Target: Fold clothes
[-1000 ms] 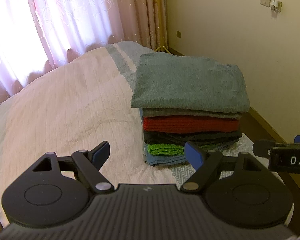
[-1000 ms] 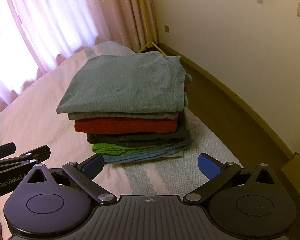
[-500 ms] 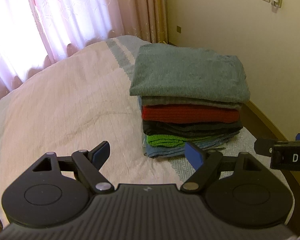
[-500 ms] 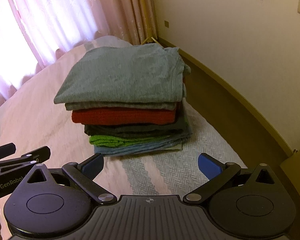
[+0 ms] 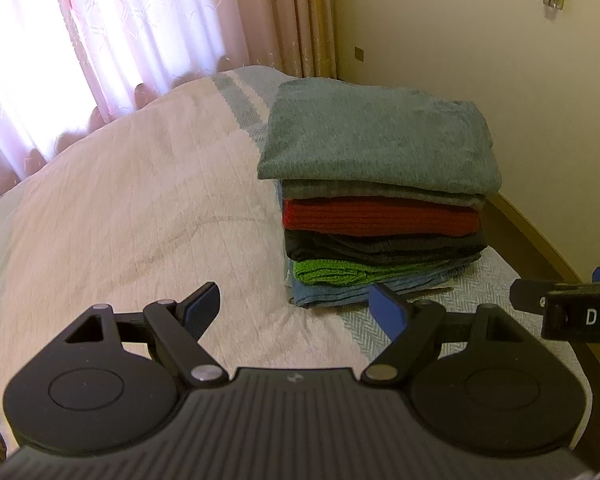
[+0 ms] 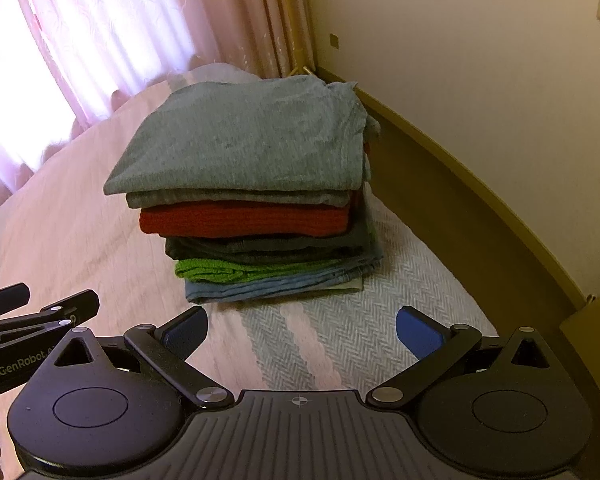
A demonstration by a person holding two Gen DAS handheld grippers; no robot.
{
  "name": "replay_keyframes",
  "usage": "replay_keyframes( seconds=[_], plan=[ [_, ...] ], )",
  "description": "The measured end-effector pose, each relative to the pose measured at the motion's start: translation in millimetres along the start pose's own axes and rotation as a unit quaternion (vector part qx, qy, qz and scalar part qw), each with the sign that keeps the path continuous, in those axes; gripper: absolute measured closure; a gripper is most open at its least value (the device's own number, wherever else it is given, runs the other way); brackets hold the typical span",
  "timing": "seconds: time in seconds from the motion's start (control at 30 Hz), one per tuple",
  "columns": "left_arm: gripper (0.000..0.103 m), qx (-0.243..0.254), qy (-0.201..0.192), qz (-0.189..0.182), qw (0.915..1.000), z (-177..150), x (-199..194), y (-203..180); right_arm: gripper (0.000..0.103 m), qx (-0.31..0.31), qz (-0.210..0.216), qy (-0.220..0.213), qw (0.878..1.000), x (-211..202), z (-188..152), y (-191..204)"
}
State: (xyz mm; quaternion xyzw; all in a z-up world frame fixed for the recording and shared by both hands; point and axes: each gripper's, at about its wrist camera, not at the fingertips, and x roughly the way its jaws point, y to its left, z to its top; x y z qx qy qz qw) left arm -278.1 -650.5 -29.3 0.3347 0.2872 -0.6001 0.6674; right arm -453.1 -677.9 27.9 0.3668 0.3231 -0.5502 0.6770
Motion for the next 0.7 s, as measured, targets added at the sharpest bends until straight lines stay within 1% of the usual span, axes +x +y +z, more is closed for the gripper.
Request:
replay_keyframes(
  seconds=[0.27,0.57,0.7],
  plan=[
    [0.024,0.001,0.002,0.002,1.0,-2.6,3.4,-2.8,0.0,-0.001,0.002,0.005,1.0,3.9,-1.1,-2.2],
    [0.024,0.002,-0.015,-0.001,0.9999,-3.0,5.4,-5.8,0.0,0.001,0.004,0.009,1.0,8.0,-0.6,-7.3],
    [0.024,0.007,-0.015,-0.001,0.9999,-0.5,7.7,-8.7,0.0,0.003,0.004,0.011,1.0,9.8,-0.2,-9.6]
  ],
)
